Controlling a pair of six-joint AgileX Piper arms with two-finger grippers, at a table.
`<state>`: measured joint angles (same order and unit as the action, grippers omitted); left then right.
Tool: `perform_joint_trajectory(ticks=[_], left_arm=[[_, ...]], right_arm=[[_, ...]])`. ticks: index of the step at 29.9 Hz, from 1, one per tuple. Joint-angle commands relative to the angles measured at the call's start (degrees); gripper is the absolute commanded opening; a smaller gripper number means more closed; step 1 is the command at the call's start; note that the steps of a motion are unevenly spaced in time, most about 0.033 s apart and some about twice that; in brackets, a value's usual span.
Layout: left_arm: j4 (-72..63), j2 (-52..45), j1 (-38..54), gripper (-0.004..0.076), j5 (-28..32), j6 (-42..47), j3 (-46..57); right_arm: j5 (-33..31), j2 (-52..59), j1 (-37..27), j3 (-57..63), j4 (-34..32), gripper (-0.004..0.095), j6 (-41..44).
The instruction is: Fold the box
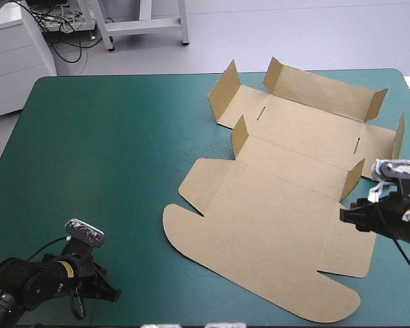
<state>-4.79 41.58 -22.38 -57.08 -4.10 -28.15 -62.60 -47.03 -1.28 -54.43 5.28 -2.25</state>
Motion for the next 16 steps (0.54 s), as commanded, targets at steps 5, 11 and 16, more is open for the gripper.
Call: perform_joint_trajectory(ticks=[5, 11, 16], left_arm=[[-0.77, -0.09, -0.06, -0.0032, 1.70, 0.36, -1.44], [-0.77, -0.09, -0.06, -0.0032, 1.70, 0.36, -1.44], [-0.77, -0.09, -0.06, -0.0032, 1.70, 0.36, -1.44]], right_arm=[[5.64, -11.95, 0.07, -5.57, -1.13, 0.0596, 5.13], [6.45, -21.42, 0.07, -9.98, -6.35, 0.0596, 10.82], [6.45, -28.31, 0.07, -13.67, -6.61, 0.0596, 10.91]])
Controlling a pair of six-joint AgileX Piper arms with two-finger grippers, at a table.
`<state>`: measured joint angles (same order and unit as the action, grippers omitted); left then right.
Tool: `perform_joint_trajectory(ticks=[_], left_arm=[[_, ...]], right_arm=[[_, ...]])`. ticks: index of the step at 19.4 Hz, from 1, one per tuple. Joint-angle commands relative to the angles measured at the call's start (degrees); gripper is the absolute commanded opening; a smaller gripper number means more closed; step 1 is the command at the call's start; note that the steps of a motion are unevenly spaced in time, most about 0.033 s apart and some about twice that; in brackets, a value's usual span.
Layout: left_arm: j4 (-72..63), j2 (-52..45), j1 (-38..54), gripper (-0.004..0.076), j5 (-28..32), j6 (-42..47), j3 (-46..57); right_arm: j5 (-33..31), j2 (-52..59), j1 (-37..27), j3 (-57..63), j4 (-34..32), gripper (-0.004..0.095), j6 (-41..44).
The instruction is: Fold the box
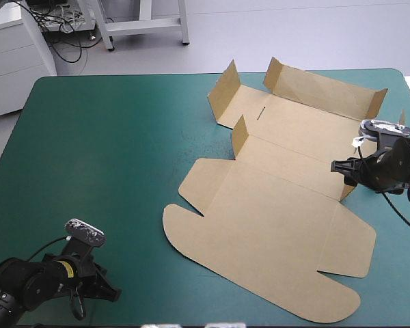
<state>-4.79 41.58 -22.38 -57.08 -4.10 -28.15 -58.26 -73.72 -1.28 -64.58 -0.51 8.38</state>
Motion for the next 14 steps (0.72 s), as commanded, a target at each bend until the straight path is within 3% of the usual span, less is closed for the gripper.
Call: perform_joint_trajectory(ticks=[1, 11, 14], left_arm=[[-0.77, -0.09, -0.06, -0.0032, 1.70, 0.36, -1.44], [-0.77, -0.09, -0.06, -0.0032, 1.70, -0.01, -1.44], [-0.77, -0.09, -0.06, -0.0032, 1.70, -0.01, -1.44]], right_arm=[[2.11, -4.27, 0.07, -4.97, -0.82, 0.0596, 0.27], [1.96, -15.22, -7.45, -9.12, 2.05, 0.0604, -1.51], [2.27, -18.05, -7.45, -9.12, 7.05, 0.0724, -5.19]])
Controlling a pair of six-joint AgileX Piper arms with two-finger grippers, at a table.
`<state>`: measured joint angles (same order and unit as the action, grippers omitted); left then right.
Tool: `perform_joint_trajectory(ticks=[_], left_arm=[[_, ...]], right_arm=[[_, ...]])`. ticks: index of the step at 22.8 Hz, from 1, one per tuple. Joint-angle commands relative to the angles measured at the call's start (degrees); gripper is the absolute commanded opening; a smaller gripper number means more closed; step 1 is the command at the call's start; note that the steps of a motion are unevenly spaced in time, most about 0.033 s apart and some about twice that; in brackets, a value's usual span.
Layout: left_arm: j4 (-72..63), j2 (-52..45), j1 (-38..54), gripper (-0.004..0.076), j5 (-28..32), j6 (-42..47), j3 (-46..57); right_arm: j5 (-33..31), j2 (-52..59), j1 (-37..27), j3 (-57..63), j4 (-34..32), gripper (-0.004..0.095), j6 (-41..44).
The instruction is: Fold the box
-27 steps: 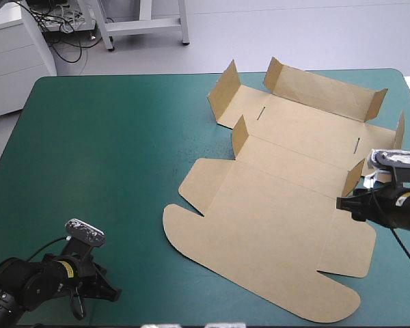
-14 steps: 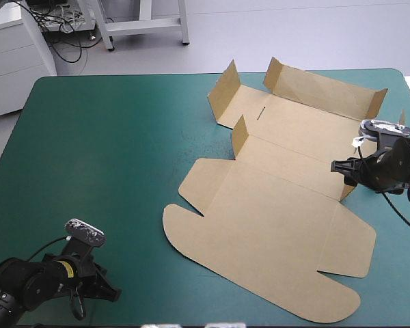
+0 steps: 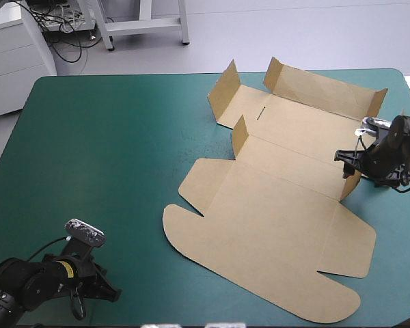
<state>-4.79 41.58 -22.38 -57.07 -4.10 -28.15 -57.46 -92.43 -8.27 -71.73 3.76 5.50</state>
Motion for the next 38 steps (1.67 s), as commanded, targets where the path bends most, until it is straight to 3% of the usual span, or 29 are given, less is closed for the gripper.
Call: perform_joint_trajectory(ticks=[1, 6, 10, 11, 18, 21, 22, 31, 38], left_arm=[[-0.77, -0.09, -0.06, -0.0032, 1.69, -0.01, -1.44], [-0.77, -0.09, -0.06, -0.0032, 1.69, -0.01, -1.44], [-0.77, -0.09, -0.06, -0.0032, 1.69, -0.01, -1.44], [-0.77, -0.09, -0.06, -0.0032, 1.69, -0.01, -1.44], [-0.85, -0.09, -0.06, -0.0032, 1.46, -0.01, -1.44], [-0.85, -0.09, -0.06, -0.0032, 1.23, -0.01, -1.44], [-0.85, -0.09, -0.06, -0.0032, 1.23, -0.01, -1.44], [-1.02, -0.09, -0.06, -0.0032, 1.15, -0.01, -1.44], [-1.02, -0.09, -0.06, -0.0032, 1.15, -0.01, -1.44]], right_arm=[[1.95, -0.04, -0.45, -1.97, 3.71, 0.0728, -2.21], [5.17, -0.68, -0.45, -1.97, 3.74, 0.0689, -2.21], [6.69, -1.08, -0.45, -1.97, 3.74, 0.0595, -1.83], [6.17, -1.80, -0.45, -1.97, 3.74, 0.0525, -1.78], [5.37, -3.86, -0.45, -2.10, 3.84, 0.0286, -1.78], [5.01, -3.85, -0.45, -3.30, 3.84, 0.0096, -2.78], [4.19, -3.85, -0.45, -4.24, 3.84, -0.0024, -3.73], [-4.97, -3.98, -0.33, -17.10, 4.05, -0.0018, -14.39], [0.44, -4.09, -0.33, -25.29, 5.91, -0.0018, -30.99]])
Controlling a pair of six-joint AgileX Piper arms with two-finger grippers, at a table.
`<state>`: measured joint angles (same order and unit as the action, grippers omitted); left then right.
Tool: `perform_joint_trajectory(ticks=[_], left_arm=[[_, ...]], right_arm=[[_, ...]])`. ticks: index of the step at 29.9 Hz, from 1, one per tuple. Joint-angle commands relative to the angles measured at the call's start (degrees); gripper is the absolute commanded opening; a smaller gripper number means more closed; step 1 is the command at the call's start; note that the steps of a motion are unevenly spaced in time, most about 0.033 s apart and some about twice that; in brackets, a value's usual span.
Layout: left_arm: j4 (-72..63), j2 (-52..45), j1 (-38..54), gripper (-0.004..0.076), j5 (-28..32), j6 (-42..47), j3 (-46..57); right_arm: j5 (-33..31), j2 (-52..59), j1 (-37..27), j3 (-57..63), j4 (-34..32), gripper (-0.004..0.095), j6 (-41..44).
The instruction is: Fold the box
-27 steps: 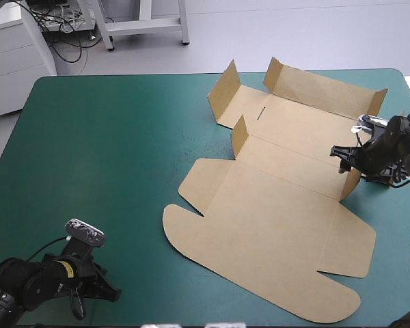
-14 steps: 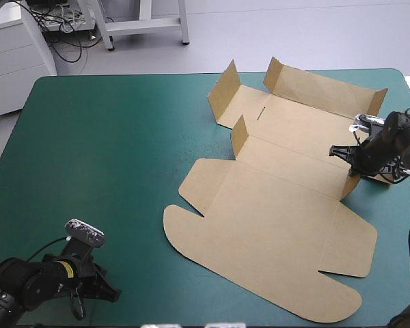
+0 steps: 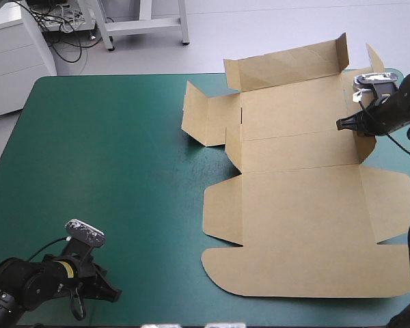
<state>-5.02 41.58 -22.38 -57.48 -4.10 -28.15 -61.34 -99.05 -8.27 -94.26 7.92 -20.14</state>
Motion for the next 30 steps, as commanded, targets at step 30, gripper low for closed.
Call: perform_joint_trajectory(ticks=[30], left_arm=[[-0.80, -0.09, -0.06, -0.0032, 1.57, -0.01, -1.44]], right_arm=[[22.32, -6.49, 24.37, -6.92, 16.63, -0.0023, -51.65]])
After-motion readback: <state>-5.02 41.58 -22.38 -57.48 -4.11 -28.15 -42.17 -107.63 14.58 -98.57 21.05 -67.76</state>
